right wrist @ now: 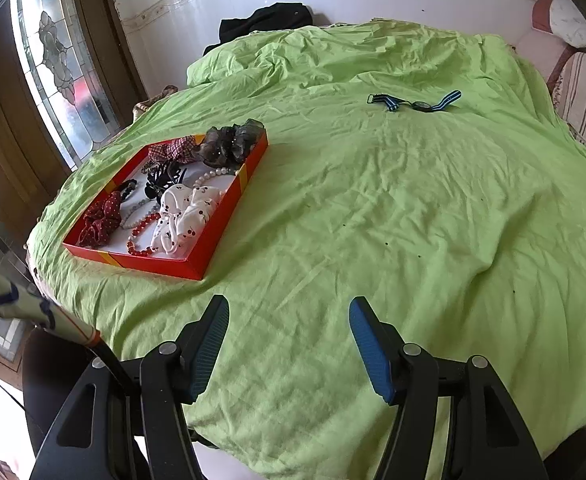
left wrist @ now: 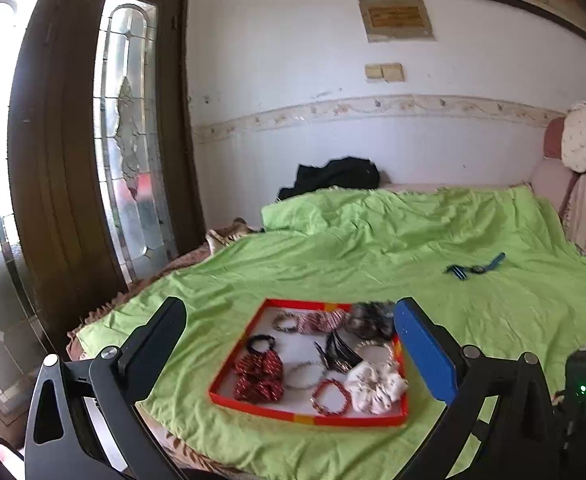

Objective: Organize jewelry

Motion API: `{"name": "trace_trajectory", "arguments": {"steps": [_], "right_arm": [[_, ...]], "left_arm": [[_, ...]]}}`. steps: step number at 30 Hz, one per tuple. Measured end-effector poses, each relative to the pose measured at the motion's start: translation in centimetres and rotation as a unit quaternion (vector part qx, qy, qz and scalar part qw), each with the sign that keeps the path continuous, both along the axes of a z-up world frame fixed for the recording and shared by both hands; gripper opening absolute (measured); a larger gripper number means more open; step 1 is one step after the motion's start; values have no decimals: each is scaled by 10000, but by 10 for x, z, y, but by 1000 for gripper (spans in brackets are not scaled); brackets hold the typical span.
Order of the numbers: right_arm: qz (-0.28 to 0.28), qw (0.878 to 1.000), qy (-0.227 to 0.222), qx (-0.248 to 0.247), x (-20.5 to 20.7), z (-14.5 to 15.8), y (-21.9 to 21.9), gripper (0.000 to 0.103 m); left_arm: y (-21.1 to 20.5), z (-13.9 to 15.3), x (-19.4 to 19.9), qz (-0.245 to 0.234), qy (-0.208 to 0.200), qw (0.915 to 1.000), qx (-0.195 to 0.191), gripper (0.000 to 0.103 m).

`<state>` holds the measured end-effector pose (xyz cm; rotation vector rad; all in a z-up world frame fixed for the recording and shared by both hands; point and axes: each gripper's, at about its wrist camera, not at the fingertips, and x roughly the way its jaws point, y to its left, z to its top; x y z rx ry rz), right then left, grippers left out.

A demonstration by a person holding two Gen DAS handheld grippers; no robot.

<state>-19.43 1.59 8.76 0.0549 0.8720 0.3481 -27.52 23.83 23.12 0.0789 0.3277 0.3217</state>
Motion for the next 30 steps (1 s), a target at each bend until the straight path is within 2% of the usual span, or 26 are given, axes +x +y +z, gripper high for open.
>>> {"name": "trace_trajectory", "arguments": {"steps": [7,15,30], "right_arm": [[38,9999,-94,-104,-5,3,3,69],[153,9993,-196,-292,-9,2,13,70],[234,9976,-217,-613,-13,11,34,75]], "left_arm": [[-4,-19,12,132,513,9986,-83,103],[26,-47,29,355,1290,9874,-848,103],[29,-72,29,329,1506,9846,-819,103]]}}
